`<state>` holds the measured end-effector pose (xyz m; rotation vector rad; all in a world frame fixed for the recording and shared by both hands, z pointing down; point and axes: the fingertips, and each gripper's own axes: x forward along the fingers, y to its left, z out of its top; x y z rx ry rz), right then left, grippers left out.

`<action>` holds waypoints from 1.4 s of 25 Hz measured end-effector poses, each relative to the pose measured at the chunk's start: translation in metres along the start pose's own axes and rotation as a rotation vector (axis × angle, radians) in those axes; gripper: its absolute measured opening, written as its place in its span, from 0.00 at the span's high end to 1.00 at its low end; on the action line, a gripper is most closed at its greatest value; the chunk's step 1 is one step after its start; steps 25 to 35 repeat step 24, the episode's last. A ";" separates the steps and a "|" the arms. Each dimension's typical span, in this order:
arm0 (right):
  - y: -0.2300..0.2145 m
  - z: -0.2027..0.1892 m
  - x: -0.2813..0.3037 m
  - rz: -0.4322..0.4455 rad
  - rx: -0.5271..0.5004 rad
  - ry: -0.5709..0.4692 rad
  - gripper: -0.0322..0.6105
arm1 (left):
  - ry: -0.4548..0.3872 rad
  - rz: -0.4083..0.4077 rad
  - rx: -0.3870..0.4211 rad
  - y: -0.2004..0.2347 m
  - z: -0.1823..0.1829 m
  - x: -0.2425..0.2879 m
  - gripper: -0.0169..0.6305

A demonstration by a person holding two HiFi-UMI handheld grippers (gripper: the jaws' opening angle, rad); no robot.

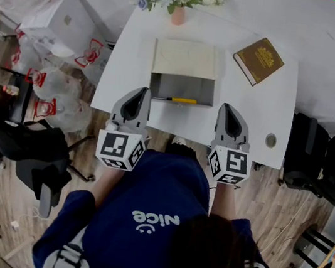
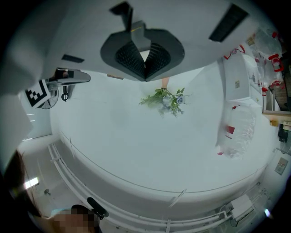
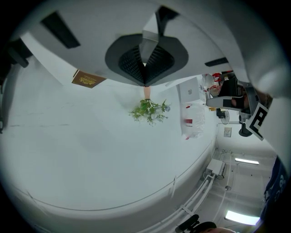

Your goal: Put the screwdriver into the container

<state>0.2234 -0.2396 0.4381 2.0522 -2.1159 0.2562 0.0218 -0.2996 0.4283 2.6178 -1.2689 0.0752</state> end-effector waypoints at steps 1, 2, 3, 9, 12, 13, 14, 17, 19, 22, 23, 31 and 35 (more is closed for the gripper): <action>0.000 0.000 0.000 0.001 -0.004 -0.001 0.92 | 0.001 0.000 0.001 0.000 -0.001 0.000 0.95; 0.000 0.000 0.000 0.002 -0.009 -0.001 0.92 | 0.002 0.001 0.001 0.000 -0.001 0.000 0.95; 0.001 0.001 0.000 0.004 -0.014 -0.002 0.92 | 0.004 0.001 0.001 -0.001 -0.001 0.000 0.95; 0.004 0.001 0.001 0.016 -0.034 -0.004 0.92 | 0.011 0.001 0.001 -0.002 -0.004 -0.002 0.95; 0.003 0.000 0.002 0.020 -0.039 -0.002 0.92 | 0.015 0.004 0.001 -0.002 -0.006 -0.002 0.95; 0.003 -0.001 0.002 0.021 -0.038 0.000 0.92 | 0.018 0.006 0.001 -0.002 -0.006 -0.001 0.95; 0.003 -0.002 0.003 0.022 -0.038 0.001 0.92 | 0.020 0.007 0.002 -0.002 -0.007 -0.001 0.95; 0.002 -0.004 0.004 0.016 -0.042 0.004 0.92 | 0.028 0.006 0.005 -0.001 -0.009 -0.001 0.95; -0.001 -0.006 0.003 0.008 -0.048 0.008 0.92 | 0.035 0.008 0.000 -0.003 -0.012 0.000 0.95; -0.004 -0.009 0.003 0.012 -0.047 0.016 0.92 | 0.051 0.010 -0.006 -0.005 -0.017 0.002 0.95; -0.004 -0.010 0.004 0.014 -0.045 0.017 0.92 | 0.057 0.010 -0.005 -0.005 -0.019 0.002 0.95; -0.004 -0.010 0.004 0.016 -0.044 0.018 0.92 | 0.064 0.010 -0.004 -0.005 -0.020 0.003 0.95; -0.004 -0.010 0.004 0.016 -0.044 0.018 0.92 | 0.064 0.010 -0.004 -0.005 -0.020 0.003 0.95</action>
